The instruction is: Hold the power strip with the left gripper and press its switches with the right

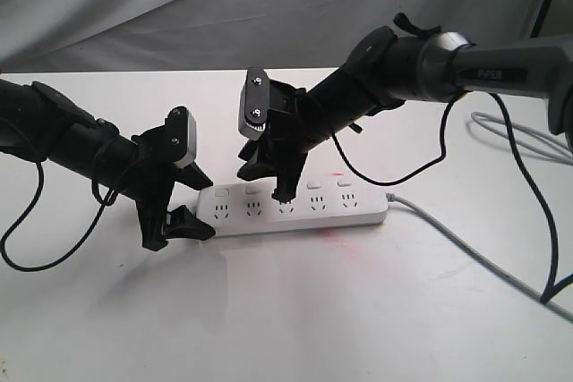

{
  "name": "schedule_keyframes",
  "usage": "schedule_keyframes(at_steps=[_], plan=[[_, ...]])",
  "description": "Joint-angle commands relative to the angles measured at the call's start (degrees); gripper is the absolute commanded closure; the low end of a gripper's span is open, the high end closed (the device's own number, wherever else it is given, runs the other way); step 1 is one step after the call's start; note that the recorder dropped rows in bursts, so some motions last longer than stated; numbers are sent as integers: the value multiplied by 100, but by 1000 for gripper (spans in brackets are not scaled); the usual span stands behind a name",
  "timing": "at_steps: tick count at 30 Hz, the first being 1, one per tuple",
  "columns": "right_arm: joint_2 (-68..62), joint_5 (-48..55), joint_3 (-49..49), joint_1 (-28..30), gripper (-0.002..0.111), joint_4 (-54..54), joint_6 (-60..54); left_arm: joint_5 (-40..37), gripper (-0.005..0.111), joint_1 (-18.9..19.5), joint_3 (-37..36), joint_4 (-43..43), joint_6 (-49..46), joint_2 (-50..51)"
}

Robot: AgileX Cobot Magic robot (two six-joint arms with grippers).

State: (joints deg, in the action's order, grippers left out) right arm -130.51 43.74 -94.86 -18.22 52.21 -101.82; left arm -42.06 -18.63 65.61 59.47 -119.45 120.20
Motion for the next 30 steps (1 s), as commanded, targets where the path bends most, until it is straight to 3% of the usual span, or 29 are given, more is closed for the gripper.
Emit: schedule_keyframes(at_steps=[1,17,30], plan=[[-39,37,38,38,78,-39,20,97,40,-16,3,-179,-49,7],[-178,-112,38,38,78,-65,-1,97,40,-16,3,-179,-49,7],[-323,-109,38,38,78,-773,9,97,40,-16,3,-179,-49,7]])
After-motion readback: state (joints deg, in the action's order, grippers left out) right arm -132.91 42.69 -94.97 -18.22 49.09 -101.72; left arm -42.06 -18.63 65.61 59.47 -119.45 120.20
